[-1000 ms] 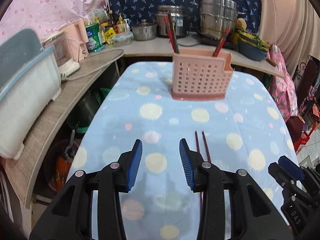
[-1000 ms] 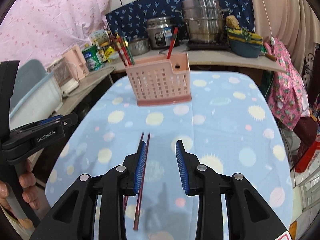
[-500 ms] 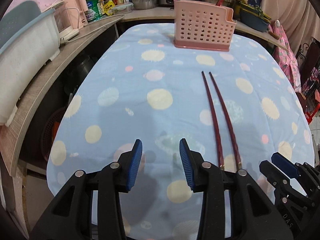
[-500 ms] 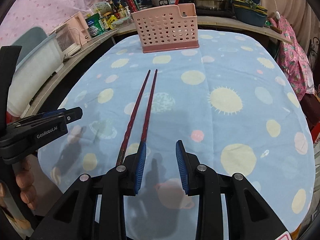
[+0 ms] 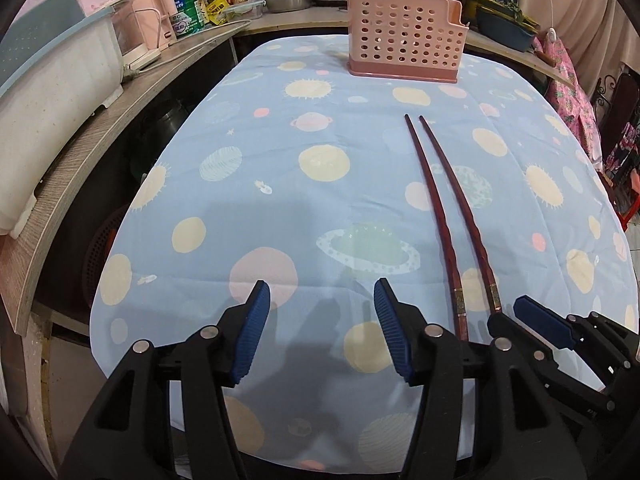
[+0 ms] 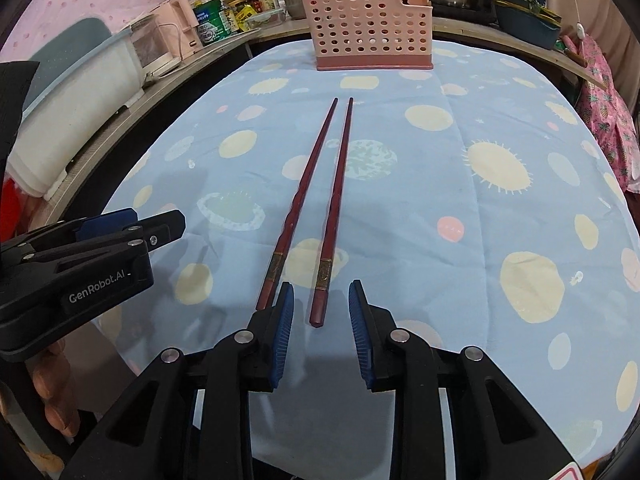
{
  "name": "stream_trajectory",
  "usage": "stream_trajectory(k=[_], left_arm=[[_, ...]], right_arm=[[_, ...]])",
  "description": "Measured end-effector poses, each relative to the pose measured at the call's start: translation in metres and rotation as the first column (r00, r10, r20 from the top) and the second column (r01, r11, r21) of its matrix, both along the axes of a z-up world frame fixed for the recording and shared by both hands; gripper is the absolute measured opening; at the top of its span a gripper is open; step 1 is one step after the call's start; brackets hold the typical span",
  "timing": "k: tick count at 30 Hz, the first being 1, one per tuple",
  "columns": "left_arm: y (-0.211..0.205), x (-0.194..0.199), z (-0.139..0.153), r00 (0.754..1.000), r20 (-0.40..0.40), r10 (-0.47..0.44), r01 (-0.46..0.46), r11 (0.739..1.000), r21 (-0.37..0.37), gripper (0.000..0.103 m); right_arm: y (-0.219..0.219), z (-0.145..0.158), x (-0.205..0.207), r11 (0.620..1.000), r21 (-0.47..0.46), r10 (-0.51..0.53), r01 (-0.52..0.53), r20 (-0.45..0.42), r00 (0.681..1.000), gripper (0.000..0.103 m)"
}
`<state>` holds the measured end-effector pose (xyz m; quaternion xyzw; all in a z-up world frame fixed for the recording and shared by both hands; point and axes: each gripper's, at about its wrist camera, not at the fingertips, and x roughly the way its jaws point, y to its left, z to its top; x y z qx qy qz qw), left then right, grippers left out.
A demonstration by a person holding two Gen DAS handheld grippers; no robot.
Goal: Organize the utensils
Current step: 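Close the right tool on a dark red chopstick while the left tool approaches the other, then grasp the other dark red chopstick with the left tool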
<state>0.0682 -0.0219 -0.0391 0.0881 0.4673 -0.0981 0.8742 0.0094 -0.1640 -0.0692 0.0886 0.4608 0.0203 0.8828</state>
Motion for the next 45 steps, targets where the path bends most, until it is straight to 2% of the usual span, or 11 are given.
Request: stream_trajectory(k=[5, 10, 22, 31, 38, 40, 45], left_arm=[[-0.003, -0.001, -0.001, 1.000, -0.002, -0.007, 0.007, 1.000, 0.006, 0.054], [-0.009, -0.004, -0.004, 1.000, -0.007, -0.024, 0.024, 1.000, 0.010, 0.056], [-0.030, -0.014, -0.007, 0.996, -0.016, -0.087, 0.087, 0.996, -0.007, 0.067], [-0.051, -0.013, -0.018, 0.991, -0.047, -0.127, 0.126, 0.992, -0.016, 0.067], [-0.057, -0.010, -0.027, 0.989, -0.073, -0.126, 0.126, 0.992, -0.011, 0.066], [-0.056, -0.008, -0.030, 0.988, -0.093, -0.125, 0.124, 0.992, -0.019, 0.060], [-0.055, -0.011, -0.030, 0.988, -0.090, -0.126, 0.125, 0.992, -0.017, 0.051]], right_arm=[[0.000, -0.005, 0.005, 1.000, -0.006, -0.004, 0.004, -0.003, 1.000, 0.021], [-0.003, -0.009, 0.006, 1.000, -0.017, -0.015, 0.015, -0.005, 1.000, 0.008], [-0.038, -0.009, -0.008, 0.992, 0.006, -0.125, 0.125, 0.002, 0.992, 0.007], [-0.052, -0.011, -0.013, 0.987, 0.034, -0.155, 0.156, -0.006, 0.988, 0.007], [-0.052, -0.011, -0.014, 0.988, 0.028, -0.148, 0.149, -0.007, 0.989, 0.007], [-0.051, -0.011, -0.015, 0.989, 0.025, -0.147, 0.147, -0.007, 0.989, 0.007], [-0.051, -0.011, -0.014, 0.989, 0.025, -0.147, 0.147, -0.007, 0.989, 0.007]])
